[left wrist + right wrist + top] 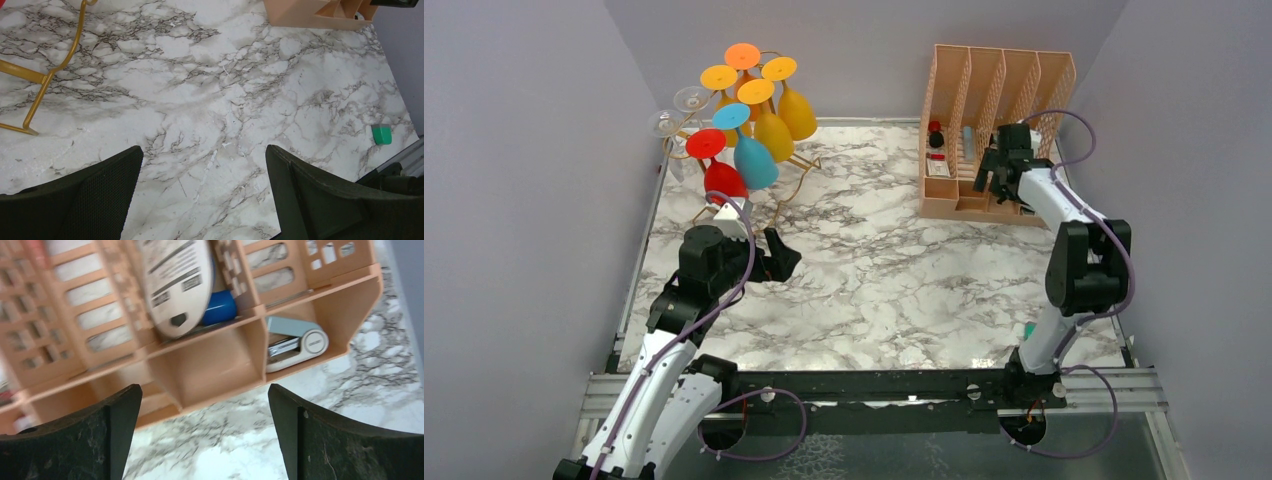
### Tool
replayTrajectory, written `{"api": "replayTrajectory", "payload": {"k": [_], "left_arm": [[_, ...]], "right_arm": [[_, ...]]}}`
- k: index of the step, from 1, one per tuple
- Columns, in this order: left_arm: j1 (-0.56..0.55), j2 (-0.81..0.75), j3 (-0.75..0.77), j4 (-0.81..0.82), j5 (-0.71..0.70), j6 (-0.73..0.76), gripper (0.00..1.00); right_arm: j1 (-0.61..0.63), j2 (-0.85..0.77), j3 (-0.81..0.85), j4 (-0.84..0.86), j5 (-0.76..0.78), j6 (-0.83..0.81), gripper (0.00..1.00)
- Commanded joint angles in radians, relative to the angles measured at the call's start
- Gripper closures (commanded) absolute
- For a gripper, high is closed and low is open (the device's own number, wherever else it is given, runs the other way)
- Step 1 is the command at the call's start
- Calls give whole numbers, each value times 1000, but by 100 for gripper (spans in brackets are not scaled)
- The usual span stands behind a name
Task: Take the wine glass off the wine glass rack
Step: Move the distractor to the center of the board.
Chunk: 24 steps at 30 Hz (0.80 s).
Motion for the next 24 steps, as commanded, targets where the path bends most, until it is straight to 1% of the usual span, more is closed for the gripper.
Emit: {"api": "replayTrajectory", "payload": {"k": [1,4,7,9,12,14,17,20,24], "left_arm": [[-3,-11,-9,28,18,-2,1],[-3,-25,-3,27,-6,-15,1],[-3,-43,3,29,-55,-47,1],[-2,-53,11,25,-84,-69,1],[-3,-82,41,-14,-122,-99,1],[-3,-113,76,-60,-188,-112,1],[-3,-142,155,-123,-279,-128,1],[-2,-125,265,-172,-350,-136,2],[-3,-21,465,-292,-450,-141,12]], "right_arm": [[3,-213,-88,33,-252,10,0],[4,-333,-172,83,-378,18,0],[4,-434,-253,123,-553,45,0],[4,-496,-305,144,-669,91,0],[2,-605,-423,242,-837,158,0],[3,-662,-496,295,-904,213,0],[3,-720,-559,325,-970,277,0],[2,-743,-595,338,-1050,310,0],[3,-751,-612,314,-1116,324,0]]}}
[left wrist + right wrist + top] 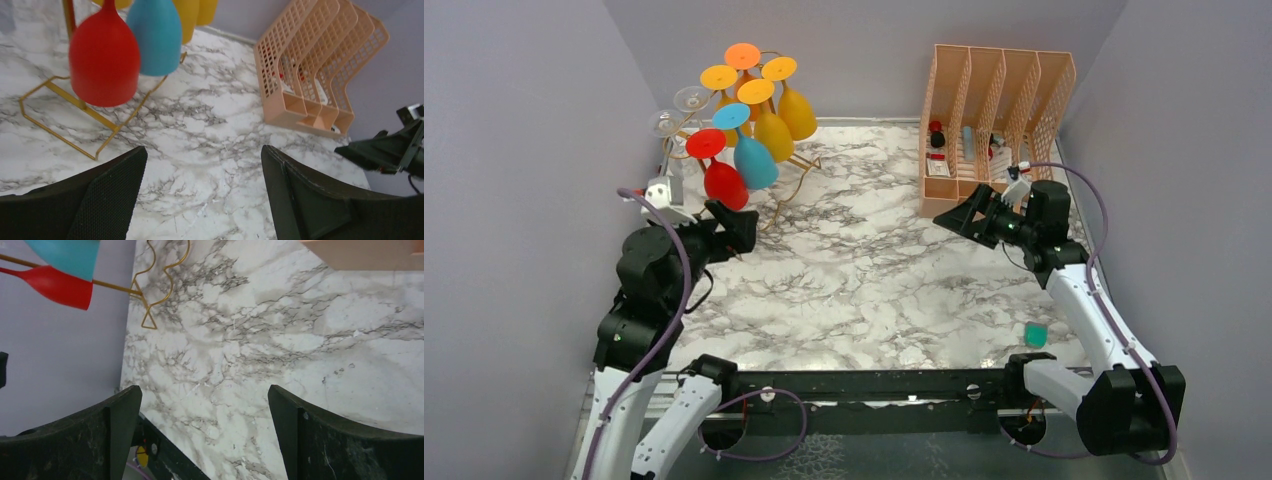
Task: Take the wine glass off the wine glass rack
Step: Move the distractor to the center of the board, then pick up the wine glass from the wine rack.
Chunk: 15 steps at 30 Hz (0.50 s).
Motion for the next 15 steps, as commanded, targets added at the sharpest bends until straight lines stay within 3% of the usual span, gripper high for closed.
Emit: {"api": "replayTrajectory", "payload": {"k": [1,6,10,15], "left_arm": [[-2,113,225,-146,-180,-19,14],[-3,279,480,-287,-295,-15,14],[-3,423,672,-356,-304,0,16],[-2,535,768,-355,-330,23,18]], "right_arm": [[0,-26,-21,32,-147,52,0],[1,-57,-41,12,-152,51,0],[1,-67,-44,-12,-148,35,0],[1,-73,-42,-27,-147,28,0]]}}
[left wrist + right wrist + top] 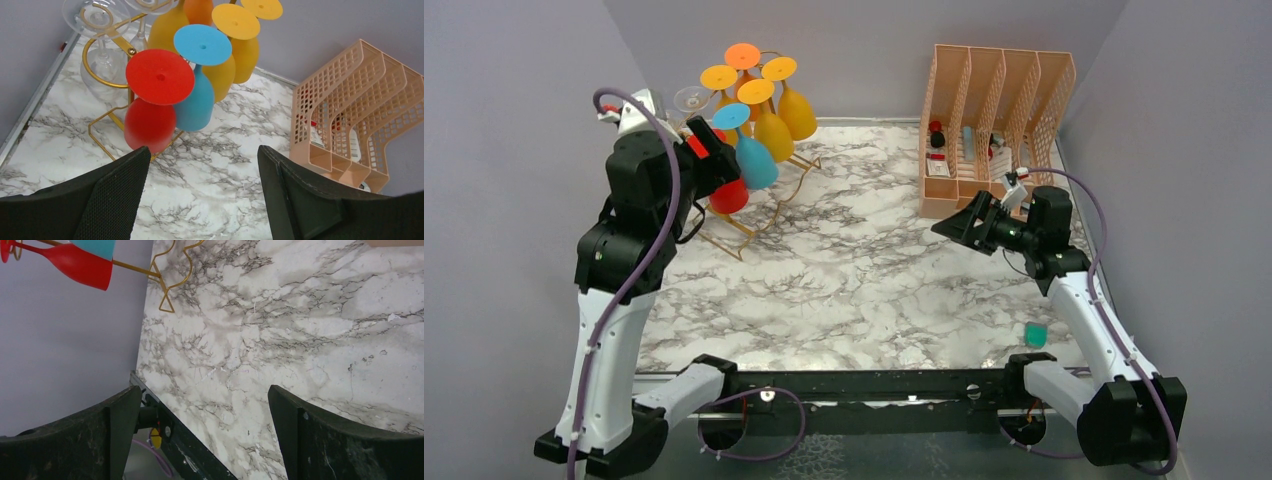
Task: Take the wine glass off the wine glass rack
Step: Pick up the wine glass from the wine rack.
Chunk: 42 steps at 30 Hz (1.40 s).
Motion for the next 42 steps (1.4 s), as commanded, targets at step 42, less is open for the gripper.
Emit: {"api": "replayTrajectory", "payload": {"k": [42], "left_arm": [[523,304,-17,145,624,156,40]], "right_arm": [[1,-1,39,-93,-54,-50,0]]}}
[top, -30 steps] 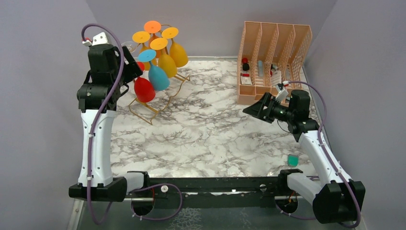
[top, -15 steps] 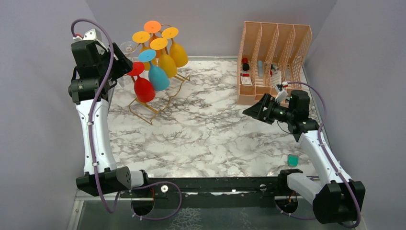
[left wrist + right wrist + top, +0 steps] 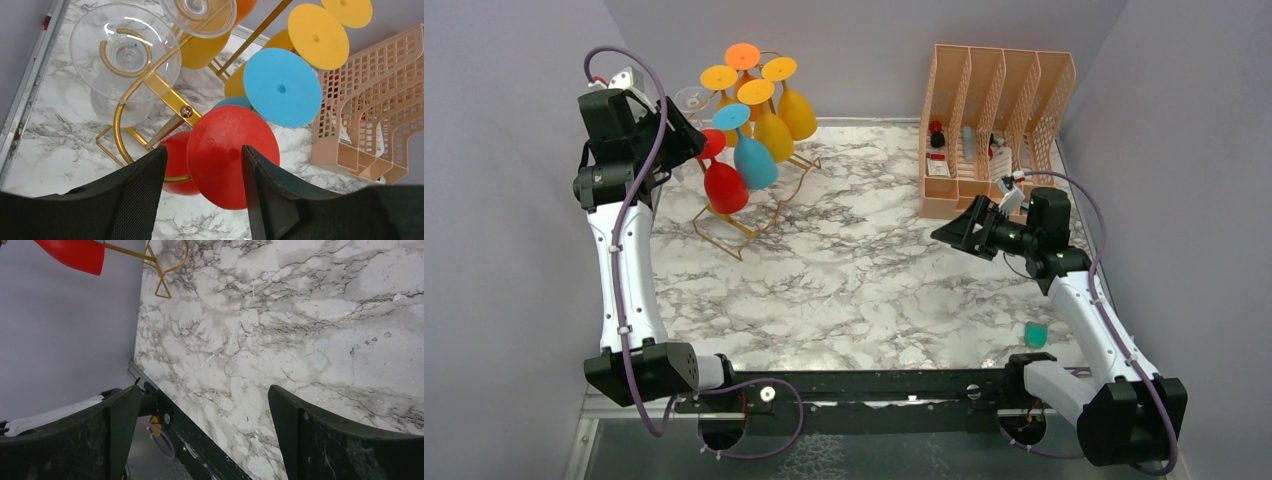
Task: Take the wine glass off the wine glass rack
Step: Pick up the wine glass from the wine rack.
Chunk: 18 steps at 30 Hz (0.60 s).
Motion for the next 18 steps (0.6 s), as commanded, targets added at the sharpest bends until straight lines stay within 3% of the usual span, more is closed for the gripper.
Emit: {"api": "replayTrajectory", "payload": {"k": [1,18], "left_arm": [[10,7,-35,33,40,10,41],[17,-11,-83,54,80,-32,57]], "right_arm": [[1,-1,28,-12,-30,-11,0],[1,6,14,-18,-21,1,0]]}}
